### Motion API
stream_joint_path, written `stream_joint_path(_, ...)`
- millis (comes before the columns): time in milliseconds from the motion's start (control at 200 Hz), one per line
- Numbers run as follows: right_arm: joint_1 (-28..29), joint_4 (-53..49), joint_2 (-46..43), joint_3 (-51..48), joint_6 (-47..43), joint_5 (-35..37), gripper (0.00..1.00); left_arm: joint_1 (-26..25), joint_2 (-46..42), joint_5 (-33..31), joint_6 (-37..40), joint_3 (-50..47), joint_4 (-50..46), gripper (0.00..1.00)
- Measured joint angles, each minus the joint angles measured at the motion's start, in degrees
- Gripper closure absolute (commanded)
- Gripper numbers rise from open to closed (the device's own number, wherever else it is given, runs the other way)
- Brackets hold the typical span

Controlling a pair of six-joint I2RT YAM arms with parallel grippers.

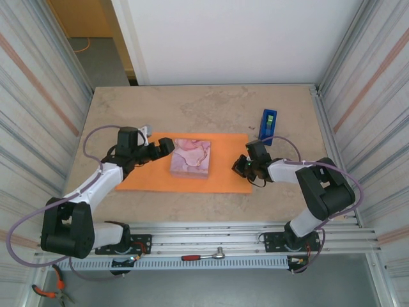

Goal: Wrap the gift box in paper
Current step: Rotate the wrapping paper at the center of the table, then rotate the gift box with the wrapping paper.

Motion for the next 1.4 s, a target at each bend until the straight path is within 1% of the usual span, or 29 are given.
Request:
stream_joint_path(235, -4.1, -0.9, 0.0, 0.1, -3.5, -2.3, 0.99, 0.0, 0.1, 0.0, 0.0, 0.6, -1.8, 0.01)
stream_joint_path(386, -5.0, -2.1, -0.1, 0.3, -5.4, -4.5, 0.92, 0.0, 0.4, -1.4, -0.3, 1.4, -3.3, 0.01)
stream_joint_path(436, -4.9, -2.8, -0.6, 0.3, -5.6, -5.5, 0.85, 0.0, 0.6, -2.1, -0.5, 1.4, -3.8, 0.01)
stream_joint_path(536, -3.6, -4.6, -2.6, 1.1, -6.3, -6.5, 0.62, 0.0, 1.1, -2.0, -0.7, 1.4, -4.0, 0.01)
stream_joint_path(596, -1.7, -6.4, -4.2, 2.9, -6.8, -6.6, 0.49, 0.0, 1.8, -1.2, -0.7, 1.4, -3.9, 0.01)
stream_joint_path(656, 0.3, -7.6, -5.5, 5.2, -7.0, -6.4, 0.42, 0.0, 2.6, 0.2, -0.9, 1.4, -3.3, 0.04)
stream_joint_path(732, 2.6, -8.4, -6.2, 8.4, -6.9, -5.7, 0.36, 0.0, 3.6, 2.0, -1.3, 1.4, -2.2, 0.1)
stream_joint_path(802, 4.3, -8.6, -6.2, 10.6, -6.7, -5.1, 0.35, -0.2, 4.4, 3.4, -1.7, 1.3, -1.2, 0.14)
stream_joint_path(892, 5.7, -8.8, -5.6, 12.2, -6.6, -4.7, 0.35, -0.6, 5.7, 4.9, -1.7, 1.3, 0.0, 0.16)
stream_joint_path(1057, 7.7, -8.8, -1.6, 14.4, -5.5, -3.7, 0.35, -2.1, 8.2, 6.1, -1.7, 1.3, 0.8, 0.12)
stream_joint_path(1142, 8.3, -8.9, 0.2, 15.0, -5.1, -3.6, 0.35, -2.9, 9.2, 6.1, -1.4, 1.3, 0.8, 0.13)
stream_joint_path(1258, 9.0, -8.7, 1.9, 15.5, -4.7, -3.6, 0.37, -3.7, 10.4, 6.2, -0.8, 1.3, 0.8, 0.2)
stream_joint_path(1398, 9.3, -8.3, 3.0, 16.1, -3.5, -3.6, 0.45, -4.4, 11.8, 6.8, 0.1, 1.3, 0.8, 0.3)
